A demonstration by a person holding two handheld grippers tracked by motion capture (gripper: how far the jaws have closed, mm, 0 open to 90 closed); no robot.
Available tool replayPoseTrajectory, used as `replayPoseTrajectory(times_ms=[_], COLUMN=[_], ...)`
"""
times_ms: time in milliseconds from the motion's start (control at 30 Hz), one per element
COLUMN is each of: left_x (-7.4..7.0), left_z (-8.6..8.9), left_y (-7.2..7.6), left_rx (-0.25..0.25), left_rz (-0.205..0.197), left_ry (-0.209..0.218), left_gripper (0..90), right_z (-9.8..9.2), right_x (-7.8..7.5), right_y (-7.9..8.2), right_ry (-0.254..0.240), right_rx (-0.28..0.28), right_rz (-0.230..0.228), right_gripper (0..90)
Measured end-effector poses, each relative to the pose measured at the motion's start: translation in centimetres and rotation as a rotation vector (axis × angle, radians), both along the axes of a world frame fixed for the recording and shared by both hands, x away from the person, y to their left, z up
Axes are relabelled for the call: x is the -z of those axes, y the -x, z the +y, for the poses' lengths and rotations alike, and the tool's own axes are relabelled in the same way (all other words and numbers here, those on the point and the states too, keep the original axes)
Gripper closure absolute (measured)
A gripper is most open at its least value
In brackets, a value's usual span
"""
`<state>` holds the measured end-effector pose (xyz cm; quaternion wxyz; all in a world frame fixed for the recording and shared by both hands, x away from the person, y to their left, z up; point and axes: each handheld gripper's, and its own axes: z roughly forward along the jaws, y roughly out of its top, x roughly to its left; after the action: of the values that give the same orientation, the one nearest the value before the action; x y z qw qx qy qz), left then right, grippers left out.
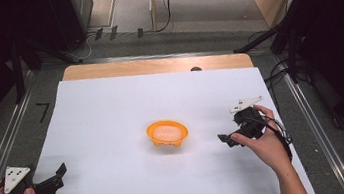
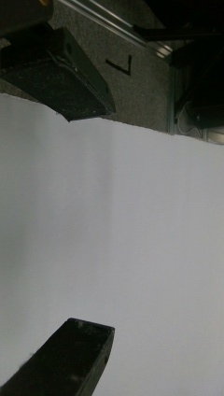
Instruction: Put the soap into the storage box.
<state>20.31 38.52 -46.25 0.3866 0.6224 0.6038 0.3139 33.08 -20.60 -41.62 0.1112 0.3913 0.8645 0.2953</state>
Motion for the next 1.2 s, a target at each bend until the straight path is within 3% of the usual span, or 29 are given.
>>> replayPoseTrajectory(times_ms=[467,1200], left_x=[0.0,0.0], left_z=[0.0,-0.1], left_y=[0.0,0.0], left_rx=[-0.001,-0.011], left_rz=[0.002,0.0], left_ry=[-0.002,-0.005], left_gripper=[0.0,0.0], right_z=[-2.7,-8.7], right_x=[1.6,3.8], right_y=[1.8,5.5], right_ry=[-0.043,-0.128], right_rx=[0.077,0.206], right_rz=[-0.033,-0.096], right_gripper=[3.0,3.5])
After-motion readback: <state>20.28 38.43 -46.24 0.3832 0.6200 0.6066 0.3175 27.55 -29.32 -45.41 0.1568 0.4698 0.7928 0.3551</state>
